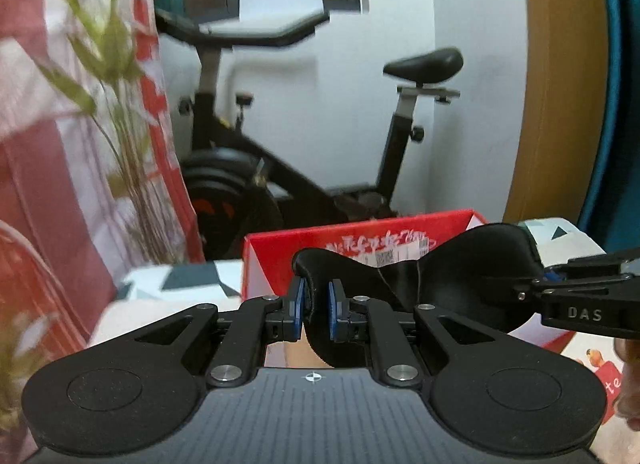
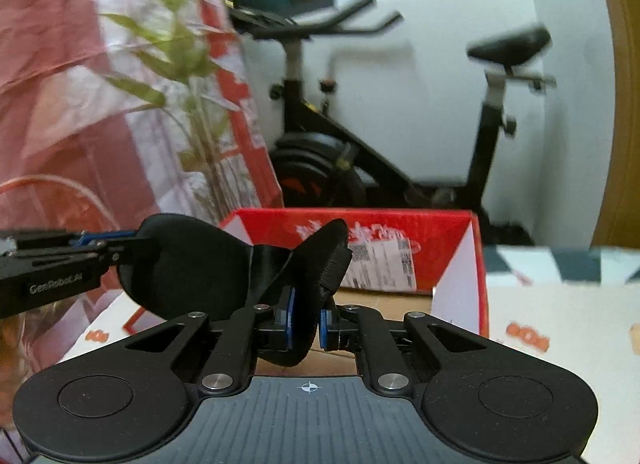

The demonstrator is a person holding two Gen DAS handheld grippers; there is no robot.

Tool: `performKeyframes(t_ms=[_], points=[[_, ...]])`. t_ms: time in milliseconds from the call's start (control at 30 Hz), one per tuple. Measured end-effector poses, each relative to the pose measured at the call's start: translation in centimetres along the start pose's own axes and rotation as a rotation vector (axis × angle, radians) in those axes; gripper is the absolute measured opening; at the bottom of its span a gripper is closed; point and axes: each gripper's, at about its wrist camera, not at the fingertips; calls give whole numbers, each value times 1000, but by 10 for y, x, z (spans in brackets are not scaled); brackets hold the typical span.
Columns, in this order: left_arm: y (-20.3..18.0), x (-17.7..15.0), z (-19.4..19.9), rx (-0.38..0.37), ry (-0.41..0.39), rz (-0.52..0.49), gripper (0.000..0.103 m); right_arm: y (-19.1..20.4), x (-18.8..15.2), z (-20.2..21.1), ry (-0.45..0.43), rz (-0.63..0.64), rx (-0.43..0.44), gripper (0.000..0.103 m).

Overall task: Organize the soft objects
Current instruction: 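Lower the eye mask into the red box and open both grippers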

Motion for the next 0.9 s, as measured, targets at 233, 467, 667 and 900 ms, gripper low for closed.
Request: performKeyframes(t_ms=[233,467,667,900], points=[[6,-7,-64,-99,162,18,13,-20,5,-64,190,-52,-113,10],[-3,-21,-104,-192,293,-36,14,-24,-4,-98,313,-61,-126,10],[-6,-29,-121,-218,329,-43,14,-27,-8,-111,370,-102,-133,10],[-7,-28,-117,-251,314,-26,34,-19,-9,-111,370,-23,-203,27]])
Point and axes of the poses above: each gripper's, at about its wrist camera, not at the fingertips, and z roughly against the way its jaws point, y to its left, x to its top, and after that the axes turned 13 degrees about -z, right-handed
